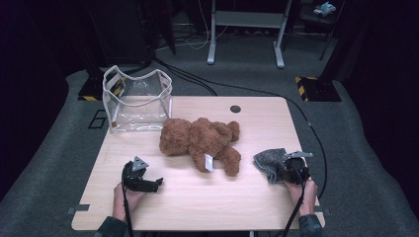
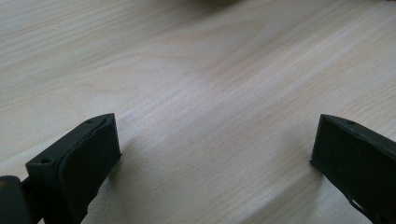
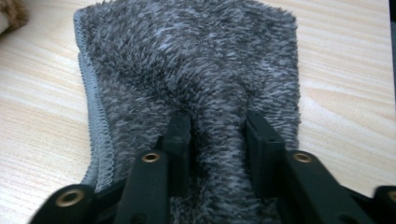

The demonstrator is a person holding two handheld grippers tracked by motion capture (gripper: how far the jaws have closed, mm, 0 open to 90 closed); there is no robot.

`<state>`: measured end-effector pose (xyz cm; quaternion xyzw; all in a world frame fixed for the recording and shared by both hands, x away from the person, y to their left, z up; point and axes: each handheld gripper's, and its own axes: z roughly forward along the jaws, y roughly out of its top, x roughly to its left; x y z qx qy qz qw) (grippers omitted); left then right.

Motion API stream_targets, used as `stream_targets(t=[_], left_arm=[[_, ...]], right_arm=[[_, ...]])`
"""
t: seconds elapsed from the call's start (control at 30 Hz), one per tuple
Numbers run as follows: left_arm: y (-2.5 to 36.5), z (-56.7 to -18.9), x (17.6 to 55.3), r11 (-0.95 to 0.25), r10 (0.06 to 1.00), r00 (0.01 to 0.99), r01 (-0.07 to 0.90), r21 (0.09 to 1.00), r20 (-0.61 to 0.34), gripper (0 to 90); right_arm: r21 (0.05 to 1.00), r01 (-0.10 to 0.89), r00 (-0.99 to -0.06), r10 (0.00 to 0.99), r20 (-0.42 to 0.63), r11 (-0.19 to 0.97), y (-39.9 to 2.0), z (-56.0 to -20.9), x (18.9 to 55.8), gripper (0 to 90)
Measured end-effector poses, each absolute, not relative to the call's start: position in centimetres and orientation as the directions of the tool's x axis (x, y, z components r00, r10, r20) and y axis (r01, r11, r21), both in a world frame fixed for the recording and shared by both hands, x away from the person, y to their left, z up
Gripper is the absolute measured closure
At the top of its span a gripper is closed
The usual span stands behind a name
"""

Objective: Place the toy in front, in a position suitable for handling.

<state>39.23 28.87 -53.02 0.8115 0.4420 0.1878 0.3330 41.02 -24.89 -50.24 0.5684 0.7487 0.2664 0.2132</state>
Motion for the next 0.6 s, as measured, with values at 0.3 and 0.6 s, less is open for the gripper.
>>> stream_targets(t=[0.3, 0.6], left_arm=[[28.9, -53.0, 39.3, -0.379, 0.840, 0.542, 0.589, 0.714, -0.002, 0.1], [28.7, -50.2, 41.6, -0.318, 0.828, 0.558, 0.555, 0.769, -0.060, 1.9]], right_arm=[[0.667, 0.719, -0.262, 0.965, 0.000, 0.195, -24.6, -49.1, 41.0, 18.0], [0.719, 0.629, -0.451, 0.892, 0.026, 0.297, -20.7, -45.2, 41.2, 10.7]])
